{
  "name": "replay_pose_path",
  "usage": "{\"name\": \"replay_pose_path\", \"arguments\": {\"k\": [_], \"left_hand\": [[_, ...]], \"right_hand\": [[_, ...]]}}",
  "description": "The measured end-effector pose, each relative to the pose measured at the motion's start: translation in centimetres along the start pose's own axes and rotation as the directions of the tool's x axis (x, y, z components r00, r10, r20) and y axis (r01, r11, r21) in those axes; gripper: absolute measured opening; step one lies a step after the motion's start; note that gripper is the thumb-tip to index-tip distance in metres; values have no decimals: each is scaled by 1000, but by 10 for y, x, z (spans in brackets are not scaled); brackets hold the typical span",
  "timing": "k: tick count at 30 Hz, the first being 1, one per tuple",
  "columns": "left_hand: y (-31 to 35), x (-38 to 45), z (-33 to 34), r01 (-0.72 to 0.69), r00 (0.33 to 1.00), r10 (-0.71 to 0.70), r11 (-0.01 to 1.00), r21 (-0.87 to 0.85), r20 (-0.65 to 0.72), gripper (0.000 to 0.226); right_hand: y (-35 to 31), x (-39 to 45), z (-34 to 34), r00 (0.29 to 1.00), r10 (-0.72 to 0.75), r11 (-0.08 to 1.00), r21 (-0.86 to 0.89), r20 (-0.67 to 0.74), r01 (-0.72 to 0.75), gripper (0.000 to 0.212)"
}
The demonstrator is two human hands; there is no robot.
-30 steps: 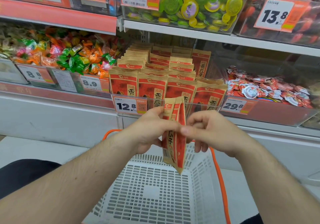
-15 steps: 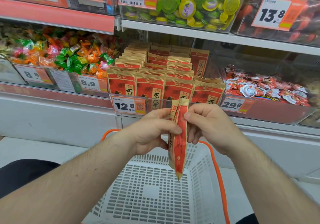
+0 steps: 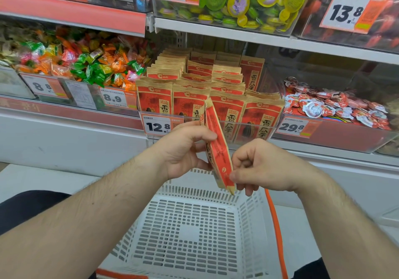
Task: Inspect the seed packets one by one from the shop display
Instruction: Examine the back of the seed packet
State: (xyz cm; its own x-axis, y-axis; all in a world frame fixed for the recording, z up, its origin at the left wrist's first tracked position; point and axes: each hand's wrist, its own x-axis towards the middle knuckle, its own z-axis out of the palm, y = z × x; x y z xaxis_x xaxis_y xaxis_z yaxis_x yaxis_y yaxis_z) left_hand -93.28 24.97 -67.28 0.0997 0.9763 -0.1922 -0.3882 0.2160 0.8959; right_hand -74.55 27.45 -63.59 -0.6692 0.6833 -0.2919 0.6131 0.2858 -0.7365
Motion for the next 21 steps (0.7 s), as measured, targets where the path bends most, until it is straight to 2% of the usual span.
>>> {"name": "replay_pose_path", "arguments": {"k": [8,12,16,18,21], "left_hand": [[-2,0,0,-25,1000,25,999,26,4,22],[-4,-4,0,-121,991,111,983,135,76,66],[-9,-6,0,-283,947,208,900,332,245,95],[-8,-8,1,-319,932,213,867,384,294,99],[-7,-10,3,-327,923,198,858,397,331,100]], "right_hand": [[9,4,-1,999,-34,999,11,-20,34,11],[17,6,-6,987,-74,997,12,-146,77,40],[21,6,-5,989,-95,995,-51,-113,90,83],[23,8,-3,987,-127,988,-101,-102,117,98],[24,9,-3,980,-157,983,-110,-120,144,104]]}}
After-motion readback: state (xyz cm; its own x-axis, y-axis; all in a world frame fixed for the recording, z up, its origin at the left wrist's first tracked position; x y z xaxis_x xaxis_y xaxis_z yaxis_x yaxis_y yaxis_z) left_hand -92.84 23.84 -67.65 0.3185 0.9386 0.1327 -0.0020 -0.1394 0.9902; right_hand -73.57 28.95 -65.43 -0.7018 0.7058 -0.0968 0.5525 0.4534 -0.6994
